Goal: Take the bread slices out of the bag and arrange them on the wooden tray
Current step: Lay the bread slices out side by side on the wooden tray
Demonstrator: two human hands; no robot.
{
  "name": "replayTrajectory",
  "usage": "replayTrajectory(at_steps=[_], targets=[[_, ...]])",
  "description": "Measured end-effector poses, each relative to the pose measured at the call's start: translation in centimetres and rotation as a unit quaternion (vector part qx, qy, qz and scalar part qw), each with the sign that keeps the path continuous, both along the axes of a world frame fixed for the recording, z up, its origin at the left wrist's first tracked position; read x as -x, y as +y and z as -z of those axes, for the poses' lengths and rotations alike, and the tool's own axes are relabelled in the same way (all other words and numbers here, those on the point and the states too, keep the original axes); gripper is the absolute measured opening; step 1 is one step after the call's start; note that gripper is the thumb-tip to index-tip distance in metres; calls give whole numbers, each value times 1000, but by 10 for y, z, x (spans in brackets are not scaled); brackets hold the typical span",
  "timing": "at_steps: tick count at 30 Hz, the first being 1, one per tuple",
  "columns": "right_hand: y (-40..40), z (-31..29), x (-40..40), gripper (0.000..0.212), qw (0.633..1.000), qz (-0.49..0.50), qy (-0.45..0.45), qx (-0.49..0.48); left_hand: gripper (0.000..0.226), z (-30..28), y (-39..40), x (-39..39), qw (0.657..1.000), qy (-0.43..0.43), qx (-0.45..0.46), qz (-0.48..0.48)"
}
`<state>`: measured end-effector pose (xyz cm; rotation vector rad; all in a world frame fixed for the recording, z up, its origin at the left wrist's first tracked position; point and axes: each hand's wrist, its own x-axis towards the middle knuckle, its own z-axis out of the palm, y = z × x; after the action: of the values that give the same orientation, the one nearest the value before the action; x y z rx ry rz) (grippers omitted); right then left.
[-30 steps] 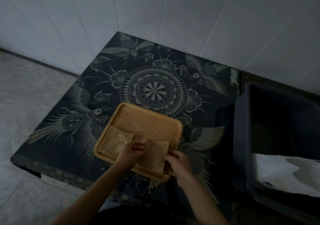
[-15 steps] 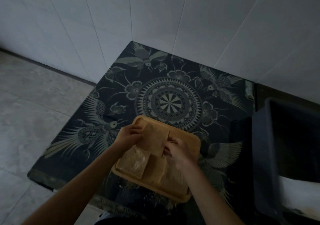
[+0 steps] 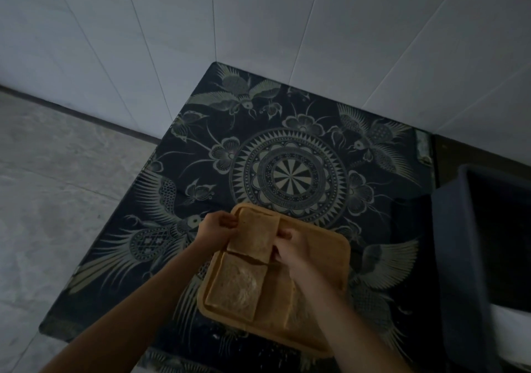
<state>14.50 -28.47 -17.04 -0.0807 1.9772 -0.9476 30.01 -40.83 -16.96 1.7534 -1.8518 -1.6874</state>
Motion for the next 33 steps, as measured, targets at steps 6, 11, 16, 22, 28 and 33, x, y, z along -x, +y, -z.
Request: replayTrajectory(at_steps=[6, 11, 16, 22, 28, 33], targets=[[1, 5, -1, 11, 1000, -16, 18, -12, 34, -2, -3, -3, 998, -24, 51, 32], [6, 7, -2, 28, 999, -28, 30, 1, 29, -3, -2, -7, 997, -28, 62, 44], [7, 3, -3, 33, 999, -35, 31, 17, 26, -4, -1, -6, 997, -27, 62, 47], [12, 6, -3, 30, 999, -43, 8, 21, 27, -7, 3, -9, 995, -39, 78, 49], [31, 7, -5, 40, 998, -64, 19, -21, 24, -17, 12, -17, 992, -68, 92, 49], [47, 3, -18, 34, 994, -102, -17, -29, 22, -20, 24, -32, 991, -85, 84, 56]])
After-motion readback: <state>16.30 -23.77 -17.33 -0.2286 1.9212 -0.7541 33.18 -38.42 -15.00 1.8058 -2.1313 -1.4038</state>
